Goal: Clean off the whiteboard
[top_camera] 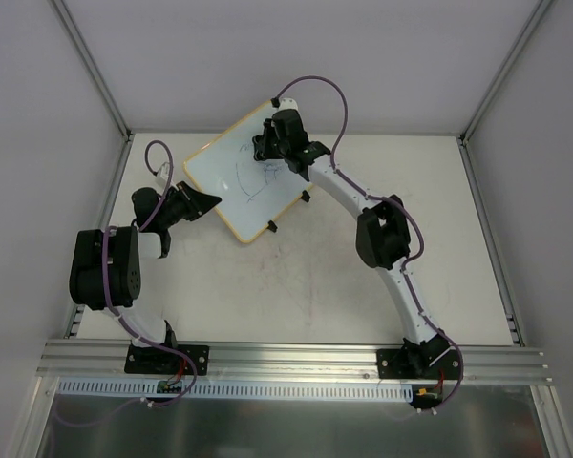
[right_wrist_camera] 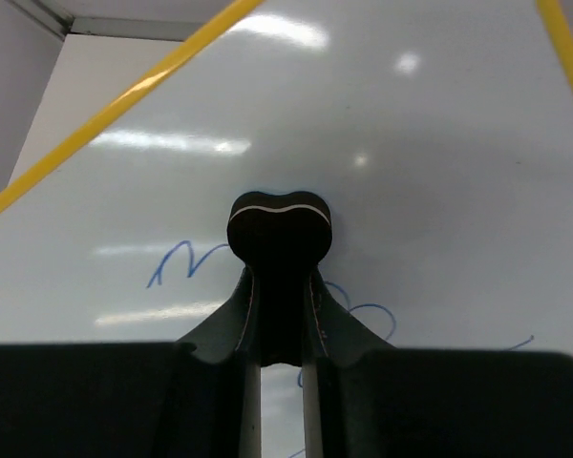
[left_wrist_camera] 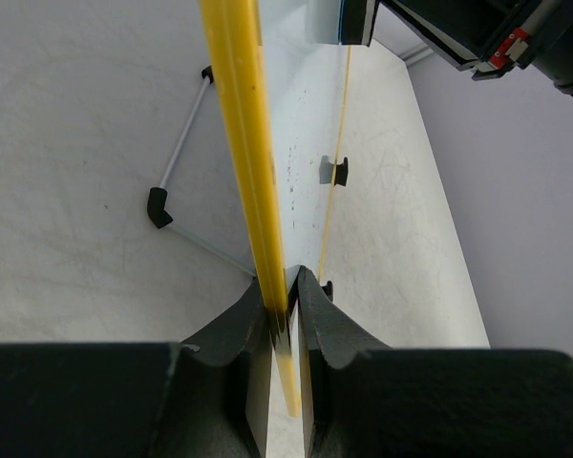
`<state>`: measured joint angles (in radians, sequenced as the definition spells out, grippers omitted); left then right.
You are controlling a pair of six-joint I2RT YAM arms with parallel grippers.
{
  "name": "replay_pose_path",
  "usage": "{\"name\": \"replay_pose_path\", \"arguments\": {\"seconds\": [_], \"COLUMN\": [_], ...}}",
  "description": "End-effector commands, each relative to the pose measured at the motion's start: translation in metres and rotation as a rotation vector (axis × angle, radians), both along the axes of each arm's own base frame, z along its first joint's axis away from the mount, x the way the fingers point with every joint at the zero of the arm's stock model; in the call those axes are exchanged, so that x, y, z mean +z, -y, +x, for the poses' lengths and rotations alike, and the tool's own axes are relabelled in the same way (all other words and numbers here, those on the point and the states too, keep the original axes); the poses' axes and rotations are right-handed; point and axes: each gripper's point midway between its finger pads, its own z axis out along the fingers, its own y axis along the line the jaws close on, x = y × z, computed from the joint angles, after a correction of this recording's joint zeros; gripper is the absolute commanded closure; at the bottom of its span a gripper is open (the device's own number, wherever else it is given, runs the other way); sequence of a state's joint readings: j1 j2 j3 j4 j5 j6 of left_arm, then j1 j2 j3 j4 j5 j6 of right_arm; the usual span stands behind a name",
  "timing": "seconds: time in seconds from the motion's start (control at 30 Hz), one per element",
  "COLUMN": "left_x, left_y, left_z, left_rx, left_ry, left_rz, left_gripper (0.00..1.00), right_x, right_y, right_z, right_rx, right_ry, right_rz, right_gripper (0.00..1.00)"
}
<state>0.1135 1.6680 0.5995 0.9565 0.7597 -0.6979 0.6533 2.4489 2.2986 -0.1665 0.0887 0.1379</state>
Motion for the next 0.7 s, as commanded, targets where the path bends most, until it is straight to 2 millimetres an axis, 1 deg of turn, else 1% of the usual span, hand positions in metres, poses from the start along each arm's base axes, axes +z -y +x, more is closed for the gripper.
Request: {"name": "replay_pose_path", "arguments": {"seconds": [0.0,0.03,0.1,0.17,0.23,0.3,0.33,0.37,0.4,0.43,0.47,0.57,0.67], "left_x": [-0.01,-0.01,-0.011,-0.01,-0.01,-0.01,-0.01,-0.01,-0.01,-0.01,-0.01,-0.01,-0.01], "left_y": [-0.001,-0.002,-0.001,-0.002,-0.002,-0.003,-0.003,-0.003,-0.003,-0.003,-0.003,-0.003,-0.003], "left_z": [-0.008,-0.008,-0.008,-0.008,-0.008,-0.008,-0.008,-0.008,-0.008,-0.009,-0.008,-0.008,-0.009], "left_rx": [-0.033,-0.029,-0.031,-0.031,-0.029,-0.028,-0.028,-0.026,-0.027,-0.026,-0.026,-0.026,-0.028], "left_ry": [0.008,0.008,0.005,0.01,0.008,0.008,0.009,0.011,0.012,0.009,0.011,0.012,0.013], "left_rz": [0.012,0.011,0.011,0.011,0.011,0.011,0.012,0.013,0.014,0.013,0.013,0.013,0.012], "left_gripper": [1.0,1.0,1.0,1.0,1.0,1.0,1.0,1.0,1.0,1.0,1.0,1.0,1.0], "right_x": [-0.048,-0.053,-0.059,-0.069,-0.078,-0.081,-0.08,-0.086,-0.087,-0.083,-0.089,-0.091,-0.09], "right_y": [0.065,0.077,0.089,0.096,0.112,0.121,0.132,0.138,0.145,0.149,0.154,0.157,0.153], "right_z": [0.013,0.016,0.019,0.019,0.019,0.018,0.018,0.015,0.014,0.014,0.01,0.011,0.011], "right_rx": [-0.149,-0.173,-0.191,-0.208,-0.247,-0.272,-0.306,-0.321,-0.336,-0.348,-0.353,-0.349,-0.332], "right_ry": [-0.138,-0.163,-0.191,-0.225,-0.255,-0.263,-0.262,-0.274,-0.279,-0.274,-0.289,-0.297,-0.296], "right_rz": [-0.102,-0.103,-0.097,-0.087,-0.1,-0.114,-0.137,-0.156,-0.165,-0.166,-0.175,-0.174,-0.167], "right_gripper": [1.0,1.0,1.0,1.0,1.0,1.0,1.0,1.0,1.0,1.0,1.0,1.0,1.0]}}
